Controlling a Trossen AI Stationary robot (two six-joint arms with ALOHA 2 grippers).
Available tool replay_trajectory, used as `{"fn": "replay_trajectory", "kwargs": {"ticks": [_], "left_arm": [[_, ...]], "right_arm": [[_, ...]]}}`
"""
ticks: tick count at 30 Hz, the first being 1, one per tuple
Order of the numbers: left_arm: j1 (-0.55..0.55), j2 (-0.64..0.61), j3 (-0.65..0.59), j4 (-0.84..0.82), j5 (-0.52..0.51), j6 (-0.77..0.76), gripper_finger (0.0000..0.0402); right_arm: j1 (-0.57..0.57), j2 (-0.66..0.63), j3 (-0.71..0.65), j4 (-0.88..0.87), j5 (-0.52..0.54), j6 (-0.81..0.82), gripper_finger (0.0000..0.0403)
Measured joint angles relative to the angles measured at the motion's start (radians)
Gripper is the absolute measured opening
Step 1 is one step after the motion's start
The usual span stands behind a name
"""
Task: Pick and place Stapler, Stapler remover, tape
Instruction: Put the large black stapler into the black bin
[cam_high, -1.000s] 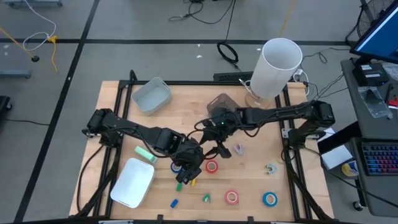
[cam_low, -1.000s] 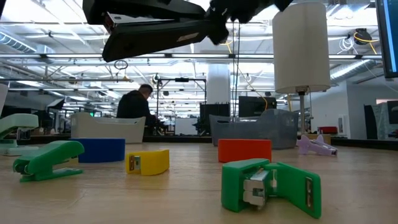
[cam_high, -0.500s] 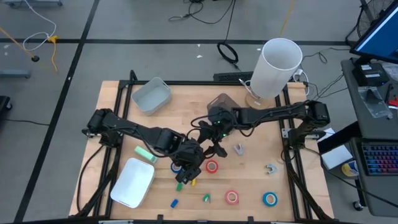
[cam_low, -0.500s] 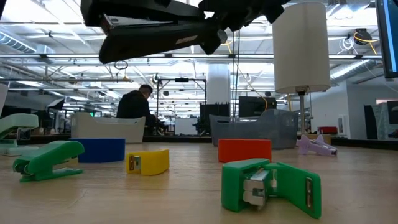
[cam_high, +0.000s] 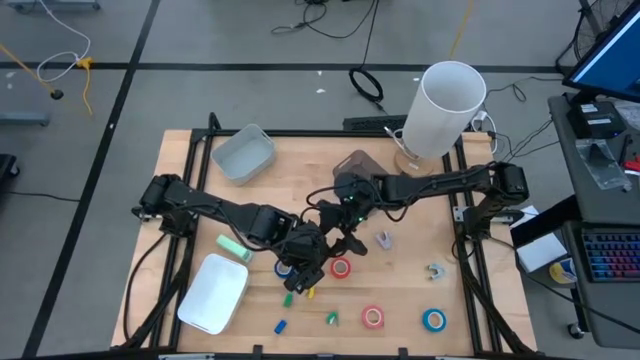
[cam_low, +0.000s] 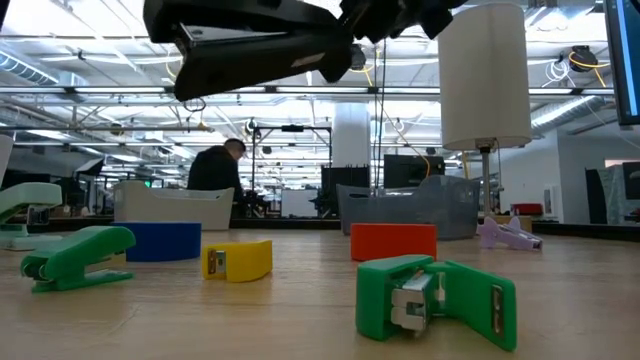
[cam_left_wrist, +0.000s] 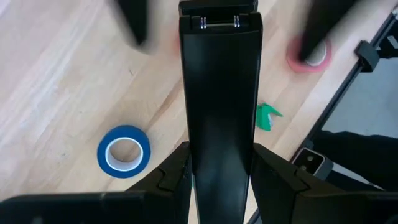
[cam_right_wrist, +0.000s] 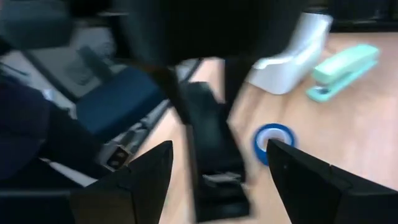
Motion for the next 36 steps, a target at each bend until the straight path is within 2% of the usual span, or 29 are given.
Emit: {"fn": "replay_trajectory", "kwargs": {"ticks": [7, 16, 30, 36], "left_arm": [[-0.002, 0.000, 0.000, 0.001, 0.007, 0.000, 0.0130], [0.004, 0.000, 0.000, 0.005, 0.005, 0.003, 0.0130], [0.009, 0.000, 0.000, 0.001, 0.006, 0.009, 0.0130], [0.013, -0.003, 0.000, -0.002, -0.011, 0.009, 0.0130]], "right_arm": [[0.009, 0.000, 0.000, 0.003, -0.013, 0.004, 0.0256], [0.012, 0.024, 0.000, 0.043, 0.061, -0.011, 0.0256], [0.012, 0.069, 0.000, 0.068, 0.068, 0.027, 0.0256], [0.011, 0.069, 0.067, -0.049, 0.087, 0.029, 0.0256]]}}
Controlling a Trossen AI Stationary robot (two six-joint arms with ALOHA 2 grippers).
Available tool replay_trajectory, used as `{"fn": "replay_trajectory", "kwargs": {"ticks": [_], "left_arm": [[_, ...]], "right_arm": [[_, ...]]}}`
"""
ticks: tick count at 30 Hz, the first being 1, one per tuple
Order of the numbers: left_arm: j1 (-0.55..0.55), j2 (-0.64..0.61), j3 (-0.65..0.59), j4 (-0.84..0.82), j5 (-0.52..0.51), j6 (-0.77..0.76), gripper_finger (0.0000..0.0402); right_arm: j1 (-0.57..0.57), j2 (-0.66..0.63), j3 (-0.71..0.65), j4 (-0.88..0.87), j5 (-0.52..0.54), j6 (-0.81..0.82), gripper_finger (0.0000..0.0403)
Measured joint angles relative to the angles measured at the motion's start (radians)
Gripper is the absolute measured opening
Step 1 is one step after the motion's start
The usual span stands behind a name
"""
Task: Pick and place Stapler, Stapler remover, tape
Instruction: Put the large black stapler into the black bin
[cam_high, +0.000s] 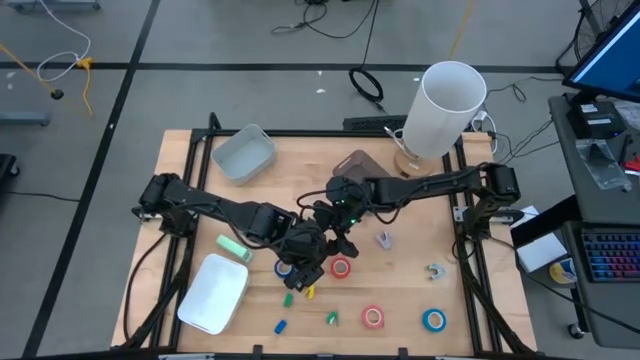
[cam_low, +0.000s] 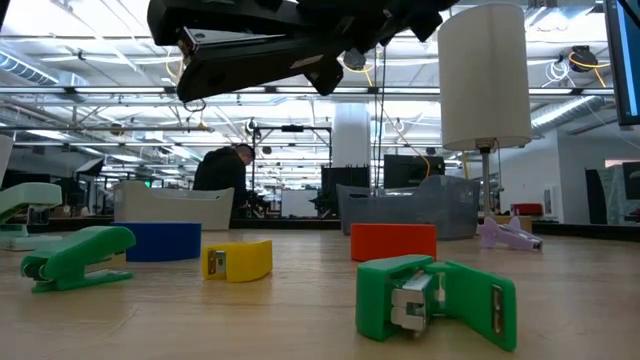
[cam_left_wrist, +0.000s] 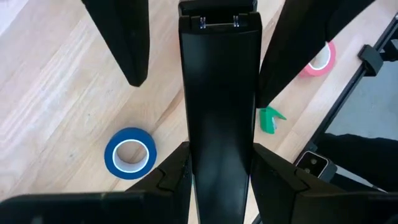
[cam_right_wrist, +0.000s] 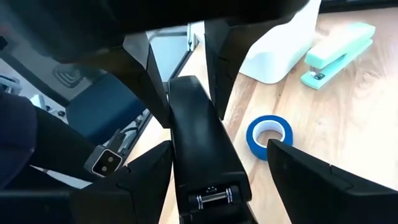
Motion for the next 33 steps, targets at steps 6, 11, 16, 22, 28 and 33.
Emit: {"fn": "replay_trajectory", "kwargs": {"ticks": [6, 11, 16, 22, 28, 33], "left_arm": [[0.000, 0.000, 0.000, -0.011, 0.005, -0.005, 0.0130], [0.000, 0.000, 0.000, -0.011, 0.000, 0.000, 0.0130], [-0.001, 0.001, 0.000, -0.008, -0.002, 0.000, 0.0130], [-0.002, 0.001, 0.000, -0.005, -0.004, -0.002, 0.0130], [-0.004, 0.002, 0.000, -0.004, -0.007, -0.013, 0.0130], [-0.005, 0.003, 0.000, 0.001, -0.007, -0.017, 0.0130]], "right_arm": [[0.002, 0.017, 0.029, -0.050, 0.013, -0.032, 0.0256], [0.013, 0.017, 0.030, -0.045, 0.020, -0.030, 0.0256], [0.028, 0.017, 0.030, -0.041, 0.025, -0.030, 0.0256], [0.030, 0.017, 0.030, -0.039, 0.025, -0.040, 0.0256], [0.030, 0.018, 0.030, -0.038, 0.025, -0.064, 0.0257], [0.029, 0.019, 0.030, -0.038, 0.024, -0.067, 0.0267]]}}
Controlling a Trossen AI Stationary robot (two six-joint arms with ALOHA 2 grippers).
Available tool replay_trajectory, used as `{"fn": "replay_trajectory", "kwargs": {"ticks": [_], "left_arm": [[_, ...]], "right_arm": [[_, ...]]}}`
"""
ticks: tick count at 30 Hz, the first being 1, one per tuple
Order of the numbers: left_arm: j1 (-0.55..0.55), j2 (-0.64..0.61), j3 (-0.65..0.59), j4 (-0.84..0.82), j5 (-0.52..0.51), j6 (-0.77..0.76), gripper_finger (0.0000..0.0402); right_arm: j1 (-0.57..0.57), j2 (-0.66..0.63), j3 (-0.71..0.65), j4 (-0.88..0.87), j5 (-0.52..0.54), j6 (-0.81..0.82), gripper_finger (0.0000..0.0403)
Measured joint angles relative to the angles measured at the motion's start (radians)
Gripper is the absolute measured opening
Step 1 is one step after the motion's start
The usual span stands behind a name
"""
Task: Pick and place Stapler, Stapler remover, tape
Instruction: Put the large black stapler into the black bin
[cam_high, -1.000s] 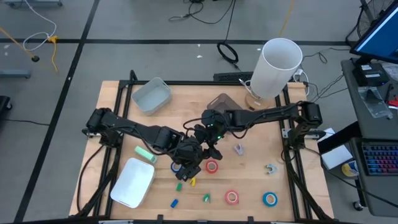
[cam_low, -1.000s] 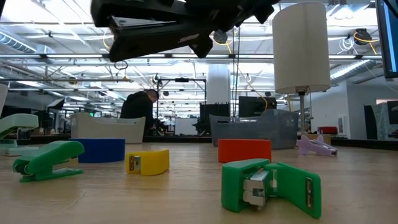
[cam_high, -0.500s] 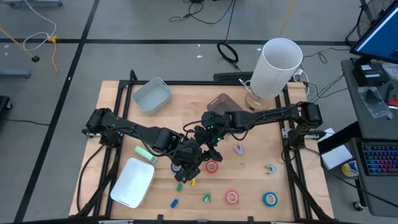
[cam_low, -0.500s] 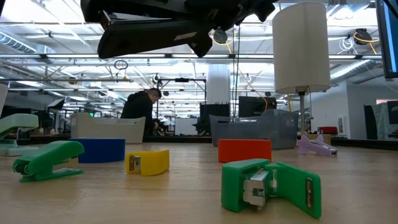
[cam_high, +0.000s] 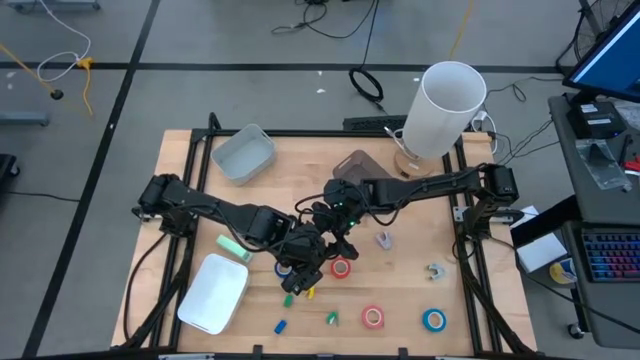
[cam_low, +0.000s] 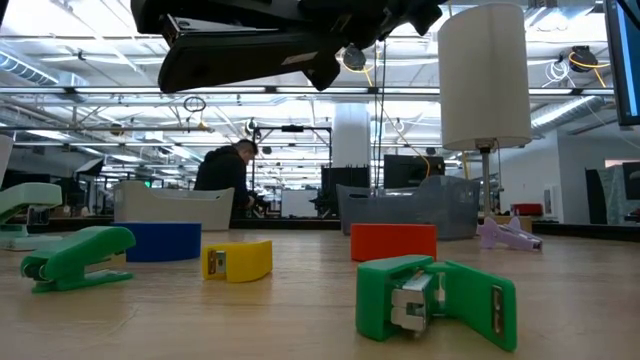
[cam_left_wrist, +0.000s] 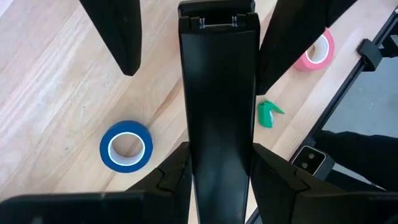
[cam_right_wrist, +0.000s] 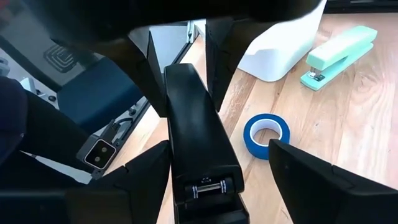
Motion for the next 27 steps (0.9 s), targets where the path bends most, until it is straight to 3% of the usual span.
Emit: {"fn": "replay_trajectory", "kwargs": {"ticks": [6, 27], "left_arm": [[-0.004, 0.004, 0.000, -0.015, 0.016, -0.009, 0.0130], [-0.015, 0.004, 0.000, -0.027, -0.019, -0.010, 0.0130]], "right_arm": [[-0.011, 0.056, 0.003, 0.044, -0.091, 0.049, 0.0271], [-0.016, 0.063, 0.004, 0.046, -0.154, 0.111, 0.0279]]}}
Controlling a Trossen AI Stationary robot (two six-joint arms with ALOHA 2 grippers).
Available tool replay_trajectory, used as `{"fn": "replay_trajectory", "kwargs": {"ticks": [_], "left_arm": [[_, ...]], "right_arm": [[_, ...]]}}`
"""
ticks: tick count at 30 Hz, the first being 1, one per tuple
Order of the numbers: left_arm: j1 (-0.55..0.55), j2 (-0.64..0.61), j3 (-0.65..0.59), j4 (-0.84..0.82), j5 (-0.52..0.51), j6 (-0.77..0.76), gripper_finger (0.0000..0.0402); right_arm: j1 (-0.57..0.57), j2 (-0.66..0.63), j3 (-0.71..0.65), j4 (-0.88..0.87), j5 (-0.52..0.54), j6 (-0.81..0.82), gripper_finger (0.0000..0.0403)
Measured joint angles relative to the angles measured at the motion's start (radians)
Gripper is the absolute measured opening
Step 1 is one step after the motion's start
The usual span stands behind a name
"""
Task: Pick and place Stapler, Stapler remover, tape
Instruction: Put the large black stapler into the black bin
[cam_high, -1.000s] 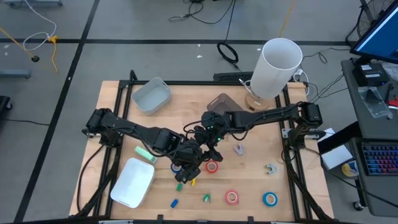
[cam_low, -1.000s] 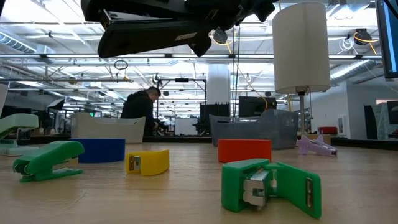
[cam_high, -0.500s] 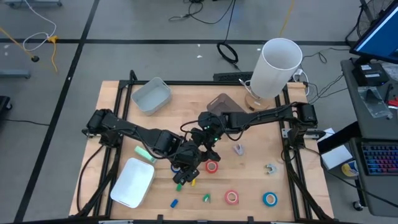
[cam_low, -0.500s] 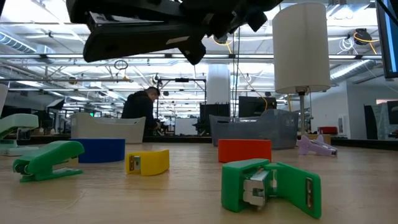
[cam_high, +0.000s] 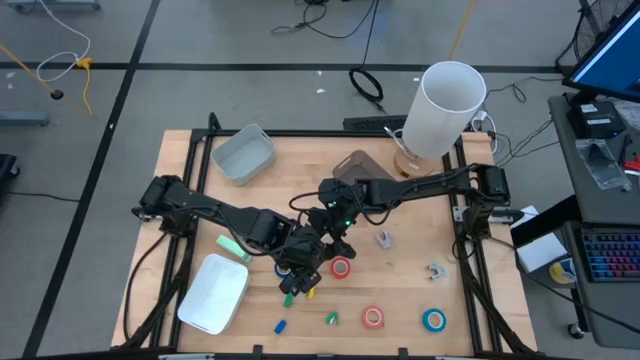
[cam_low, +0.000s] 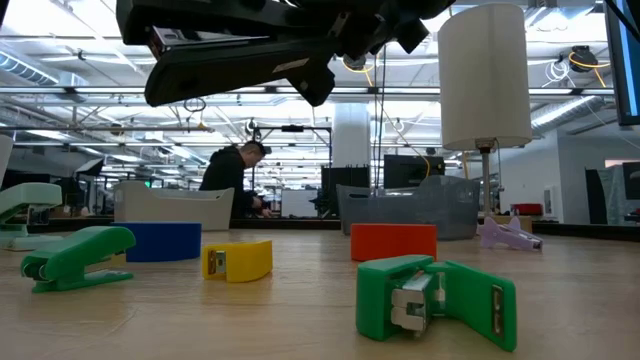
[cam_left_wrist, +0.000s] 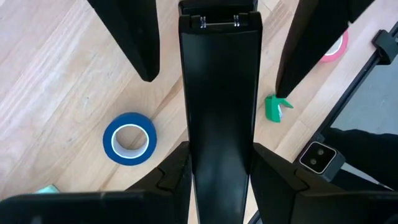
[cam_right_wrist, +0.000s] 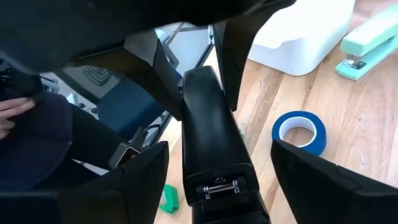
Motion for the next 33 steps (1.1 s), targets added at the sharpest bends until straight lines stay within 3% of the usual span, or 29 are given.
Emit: {"fn": "replay_trajectory", "kwargs": {"ticks": [26, 33], "left_arm": [[0.003, -0.007, 0.001, 0.005, -0.016, 0.015, 0.0130], [0.003, -0.007, 0.001, 0.005, -0.016, 0.015, 0.0130]], "right_arm": [[0.001, 0.000, -0.005, 0.040, -0.004, -0.024, 0.0279], [0.001, 0.000, -0.005, 0.043, 0.001, -0.023, 0.0240]]}}
